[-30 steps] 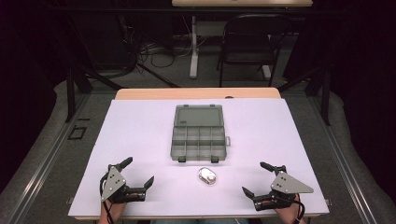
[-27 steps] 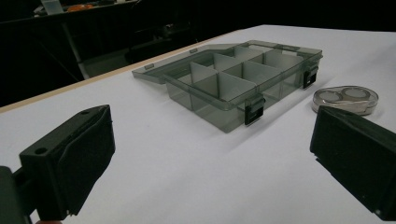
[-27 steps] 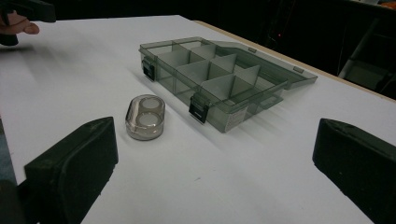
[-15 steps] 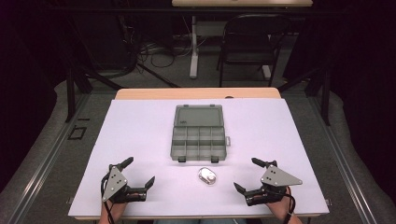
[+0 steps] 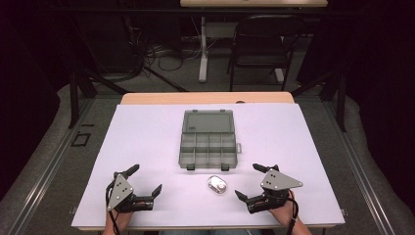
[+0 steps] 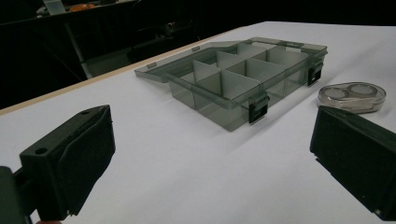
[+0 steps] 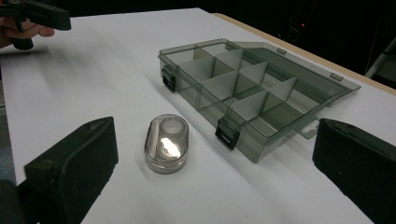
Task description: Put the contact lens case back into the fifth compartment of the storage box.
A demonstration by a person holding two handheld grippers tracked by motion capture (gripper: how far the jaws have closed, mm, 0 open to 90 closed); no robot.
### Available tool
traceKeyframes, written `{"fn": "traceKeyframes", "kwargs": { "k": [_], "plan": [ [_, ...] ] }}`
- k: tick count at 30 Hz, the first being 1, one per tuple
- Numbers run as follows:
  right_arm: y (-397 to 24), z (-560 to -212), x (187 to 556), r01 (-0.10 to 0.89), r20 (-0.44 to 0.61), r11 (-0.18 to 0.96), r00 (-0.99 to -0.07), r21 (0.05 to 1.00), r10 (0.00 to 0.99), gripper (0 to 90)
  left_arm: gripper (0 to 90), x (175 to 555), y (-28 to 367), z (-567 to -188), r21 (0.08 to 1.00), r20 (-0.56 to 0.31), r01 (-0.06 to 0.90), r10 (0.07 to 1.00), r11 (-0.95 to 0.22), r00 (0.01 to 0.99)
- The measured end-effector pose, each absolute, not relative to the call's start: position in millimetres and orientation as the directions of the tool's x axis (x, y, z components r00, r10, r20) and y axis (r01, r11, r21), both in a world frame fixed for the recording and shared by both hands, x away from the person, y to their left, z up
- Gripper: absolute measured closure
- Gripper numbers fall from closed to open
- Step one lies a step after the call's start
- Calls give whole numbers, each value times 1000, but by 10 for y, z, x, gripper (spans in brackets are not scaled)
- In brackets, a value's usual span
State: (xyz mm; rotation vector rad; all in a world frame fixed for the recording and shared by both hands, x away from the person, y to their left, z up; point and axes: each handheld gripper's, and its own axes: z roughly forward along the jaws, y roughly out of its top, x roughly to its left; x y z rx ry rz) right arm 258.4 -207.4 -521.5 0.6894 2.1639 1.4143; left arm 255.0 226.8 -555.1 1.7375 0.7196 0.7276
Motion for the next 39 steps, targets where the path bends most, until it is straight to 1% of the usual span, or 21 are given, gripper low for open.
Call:
{"fn": "traceKeyframes", "kwargs": {
  "k": [17, 39],
  "plan": [
    [-1907, -5248, 2700, 186, -87, 364, -782, 913, 618, 0, 1, 2560, 2255, -5550, 960, 128, 111, 755, -258, 643],
    [-1637, -5279, 2781, 220, -59, 390, -805, 894, 591, 0, 2, 2590, 2269, -5562, 962, 109, 124, 756, -244, 645]
  ]
}}
